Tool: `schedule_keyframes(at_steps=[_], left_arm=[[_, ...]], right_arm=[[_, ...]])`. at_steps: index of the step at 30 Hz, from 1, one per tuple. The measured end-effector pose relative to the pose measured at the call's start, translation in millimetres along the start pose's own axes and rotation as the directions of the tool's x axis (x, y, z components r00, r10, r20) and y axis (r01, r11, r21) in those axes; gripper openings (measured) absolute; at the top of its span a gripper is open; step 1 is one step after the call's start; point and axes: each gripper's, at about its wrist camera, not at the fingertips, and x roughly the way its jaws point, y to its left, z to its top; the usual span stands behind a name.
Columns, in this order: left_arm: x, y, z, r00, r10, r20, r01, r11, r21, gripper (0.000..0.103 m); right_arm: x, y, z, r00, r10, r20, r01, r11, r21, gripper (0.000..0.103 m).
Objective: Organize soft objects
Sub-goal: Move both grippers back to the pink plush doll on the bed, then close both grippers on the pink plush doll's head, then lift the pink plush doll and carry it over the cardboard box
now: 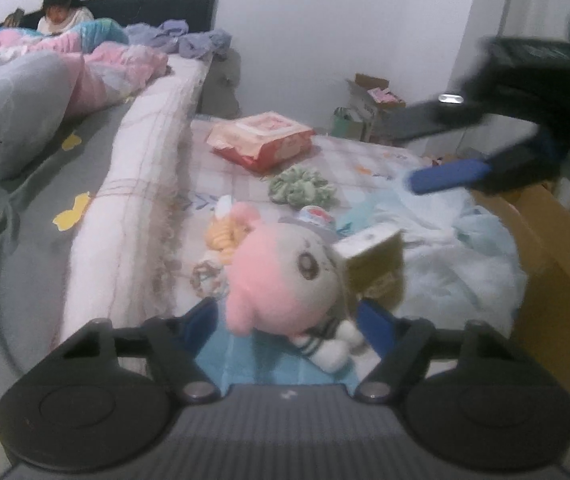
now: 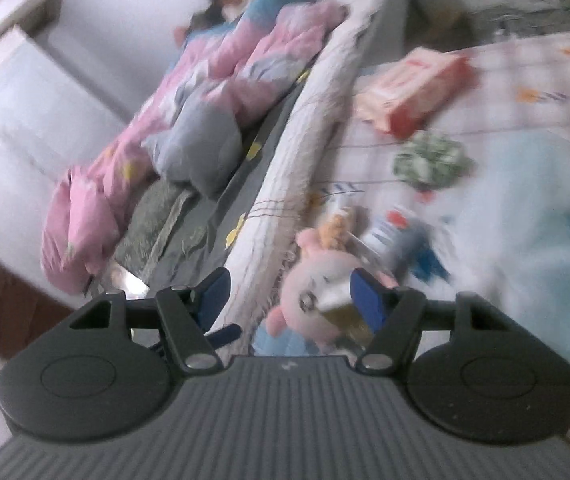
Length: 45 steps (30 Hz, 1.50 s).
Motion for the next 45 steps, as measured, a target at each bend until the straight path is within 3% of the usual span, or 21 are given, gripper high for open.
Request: schedule_keyframes(at_steps=[9,17,19,21,27,34,45], left_arm=[[37,19,14,0.996,-0.031,-0.085,0.029,0.999,-0.024,0.079],[55,31,17,0.988,-0.094,-0.122,0.083,0.992,-0.091,0.077],[56,32,17,0.985,-0.12,-0.12,0.107,0.988,-0.11,0.067],[54,32,16,0.986,-0.126,-0.114,0.112,0.986,-0.121,0.065],[33,23,14,0.993,-0.096,-0.072,0.09,0.992,-0.086,0.062],[-16,13,19,0.998,-0.047,0.033,0.049,0.998,-0.038,0.061],[-90,-19,31,0.982,-0.046,0.185,0.045,0.999,0.011,0.061]], right_arm=[[125,6,39,0.977,-0.09,-0.193,0.076,0.994,-0.079,0.057],[157,-8,38,0.967,-0.111,-0.229,0.101,0.993,-0.055,0.039],[157,-12,38,0.968,-0.11,-0.224,0.102,0.994,-0.047,0.03],[155,-12,37,0.972,-0.103,-0.211,0.096,0.994,-0.044,0.018],[137,3,34,0.983,-0.082,-0.164,0.074,0.996,-0.058,0.016],[102,38,34,0.995,-0.013,-0.099,0.004,0.995,-0.096,0.015],[21,90,31,0.993,0.114,0.03,-0.106,0.977,-0.183,0.016]])
